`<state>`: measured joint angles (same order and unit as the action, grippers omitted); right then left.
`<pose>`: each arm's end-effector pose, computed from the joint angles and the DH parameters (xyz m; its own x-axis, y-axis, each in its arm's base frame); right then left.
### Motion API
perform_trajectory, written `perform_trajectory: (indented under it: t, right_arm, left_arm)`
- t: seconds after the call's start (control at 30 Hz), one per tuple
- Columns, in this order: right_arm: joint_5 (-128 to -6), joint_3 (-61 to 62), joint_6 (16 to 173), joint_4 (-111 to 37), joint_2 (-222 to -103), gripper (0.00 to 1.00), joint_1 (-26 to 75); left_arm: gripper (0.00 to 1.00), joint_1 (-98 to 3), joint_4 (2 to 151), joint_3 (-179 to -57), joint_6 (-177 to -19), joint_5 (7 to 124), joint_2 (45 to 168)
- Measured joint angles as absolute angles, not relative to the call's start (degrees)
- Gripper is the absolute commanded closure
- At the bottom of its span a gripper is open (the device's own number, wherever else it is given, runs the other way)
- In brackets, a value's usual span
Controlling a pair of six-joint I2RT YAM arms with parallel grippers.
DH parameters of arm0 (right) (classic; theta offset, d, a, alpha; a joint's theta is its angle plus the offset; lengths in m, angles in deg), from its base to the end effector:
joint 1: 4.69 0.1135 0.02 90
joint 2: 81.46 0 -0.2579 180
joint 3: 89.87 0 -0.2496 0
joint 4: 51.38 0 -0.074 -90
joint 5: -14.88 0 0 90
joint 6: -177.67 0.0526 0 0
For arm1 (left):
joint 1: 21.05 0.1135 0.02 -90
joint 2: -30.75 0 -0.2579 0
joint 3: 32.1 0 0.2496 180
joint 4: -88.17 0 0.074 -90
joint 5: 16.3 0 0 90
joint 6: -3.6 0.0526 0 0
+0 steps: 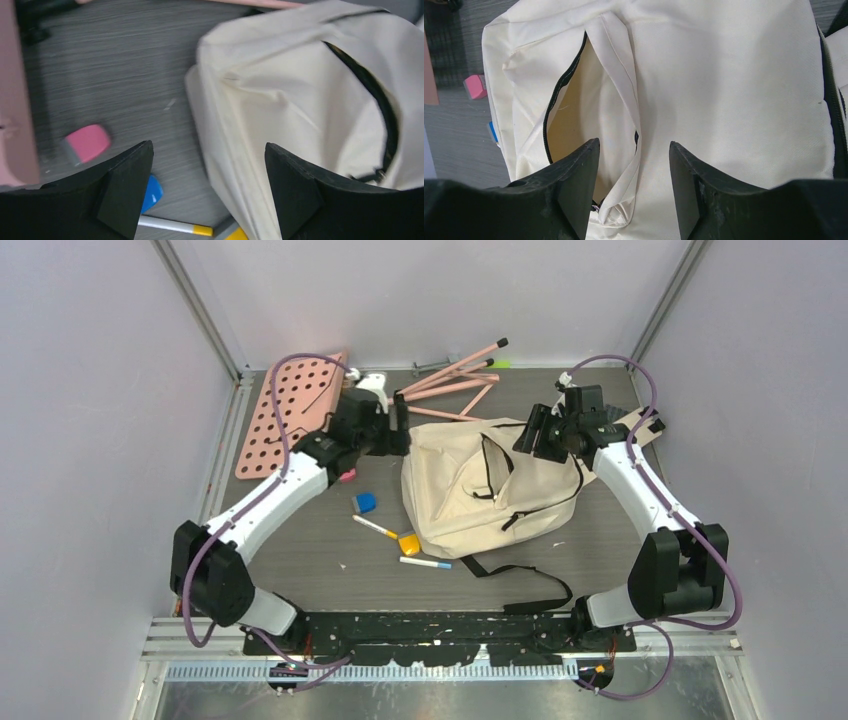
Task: Pack the student bag
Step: Pick up the stationery from the center of the board.
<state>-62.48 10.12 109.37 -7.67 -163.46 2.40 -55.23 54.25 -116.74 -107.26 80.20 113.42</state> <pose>0.3172 0.0511 0.2705 -0.7605 0.2690 -0.5910 0.0098 0.9148 0.4037 0.2877 -0.1882 0.3111 -0.5795 -0.0341 -0.8142 0.2915 0.9244 -0.2462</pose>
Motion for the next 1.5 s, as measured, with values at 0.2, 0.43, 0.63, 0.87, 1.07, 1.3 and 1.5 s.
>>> perform_trajectory:
  t: [0.2,0.43,0.63,0.87,1.07,1.3,1.5]
  right_arm:
    - [-62.37,10.12,108.93,-7.65,-163.46,0.40,2.42]
    - [-62.37,10.12,108.97,-7.67,-163.46,0.40,2.40]
    - [-62.35,10.12,109.00,-7.72,-163.46,0.40,2.42]
    - [-62.41,10.12,109.11,-7.76,-163.46,0.41,2.40]
    - [-62.50,10.23,110.13,-8.37,-163.46,0.43,2.42]
    - [-62.59,10.40,110.90,-8.99,-163.46,0.44,2.40]
    - [-62.61,10.56,111.44,-9.23,-163.46,0.45,2.42]
  left_arm:
    - [0.17,-48.03,47.52,-119.43,-111.07,83.67,118.58]
    - [0.14,-48.95,41.03,-118.56,-113.36,83.89,123.45]
    - [0.12,-48.84,40.20,-113.99,-114.96,84.72,125.03]
    - [0.10,-48.45,39.59,-112.83,-116.03,85.27,130.12]
    - [0.12,-47.71,39.72,-111.89,-116.44,85.84,131.15]
    - [0.37,-46.85,39.48,-110.32,-117.56,84.99,131.48]
    - [0.71,-46.85,39.57,-110.27,-117.49,84.05,131.48]
